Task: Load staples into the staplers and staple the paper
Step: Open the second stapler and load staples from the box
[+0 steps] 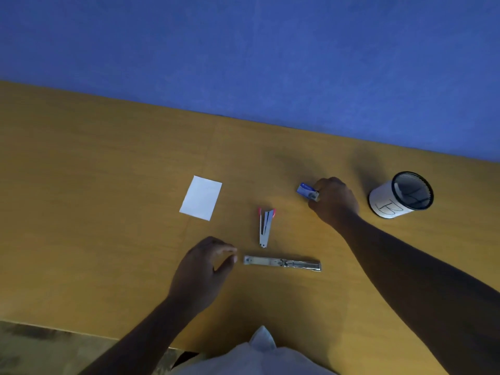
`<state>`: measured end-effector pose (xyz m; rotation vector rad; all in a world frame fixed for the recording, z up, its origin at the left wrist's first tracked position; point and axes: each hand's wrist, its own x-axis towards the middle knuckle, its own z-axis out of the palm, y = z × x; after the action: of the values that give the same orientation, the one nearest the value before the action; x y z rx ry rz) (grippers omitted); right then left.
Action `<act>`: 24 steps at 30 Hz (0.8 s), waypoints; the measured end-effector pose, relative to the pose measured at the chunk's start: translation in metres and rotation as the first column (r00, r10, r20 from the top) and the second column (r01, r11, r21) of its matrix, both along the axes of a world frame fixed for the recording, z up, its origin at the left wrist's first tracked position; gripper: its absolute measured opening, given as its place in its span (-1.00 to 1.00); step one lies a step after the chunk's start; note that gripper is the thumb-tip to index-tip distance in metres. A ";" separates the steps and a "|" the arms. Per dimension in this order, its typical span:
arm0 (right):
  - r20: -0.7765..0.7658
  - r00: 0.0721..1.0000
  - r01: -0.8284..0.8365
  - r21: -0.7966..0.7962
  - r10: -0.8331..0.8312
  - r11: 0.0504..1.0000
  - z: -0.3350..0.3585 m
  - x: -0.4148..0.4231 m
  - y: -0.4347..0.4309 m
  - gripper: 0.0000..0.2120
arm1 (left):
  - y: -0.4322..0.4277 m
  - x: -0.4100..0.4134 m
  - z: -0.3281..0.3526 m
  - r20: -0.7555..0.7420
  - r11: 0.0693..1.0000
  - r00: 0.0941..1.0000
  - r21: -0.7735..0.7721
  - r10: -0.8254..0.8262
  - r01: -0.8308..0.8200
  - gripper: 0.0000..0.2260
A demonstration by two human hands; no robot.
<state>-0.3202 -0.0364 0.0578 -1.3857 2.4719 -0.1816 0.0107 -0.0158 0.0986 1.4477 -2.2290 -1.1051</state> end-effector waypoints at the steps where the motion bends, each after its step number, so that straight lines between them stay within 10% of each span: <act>1: 0.026 0.999 0.021 -0.006 -0.021 1.000 0.002 0.001 0.004 -0.66 | 0.000 -0.002 0.002 -0.016 1.000 1.000 0.001 0.001 -0.001 -0.84; 11: 0.672 0.740 0.166 -0.195 0.009 0.967 0.072 0.075 0.070 -0.68 | -0.010 -0.043 0.027 -0.304 0.990 0.950 0.133 0.075 -0.036 -0.67; 24: 0.905 0.401 0.315 -0.281 0.142 0.907 0.118 0.094 0.111 -0.66 | -0.007 -0.056 0.049 -0.672 0.944 0.717 0.323 0.184 0.060 -0.78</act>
<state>-0.2264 0.0742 0.1763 -0.8325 1.5279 -1.2221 -0.0452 -0.0223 0.1474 0.9370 -1.4894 -1.7049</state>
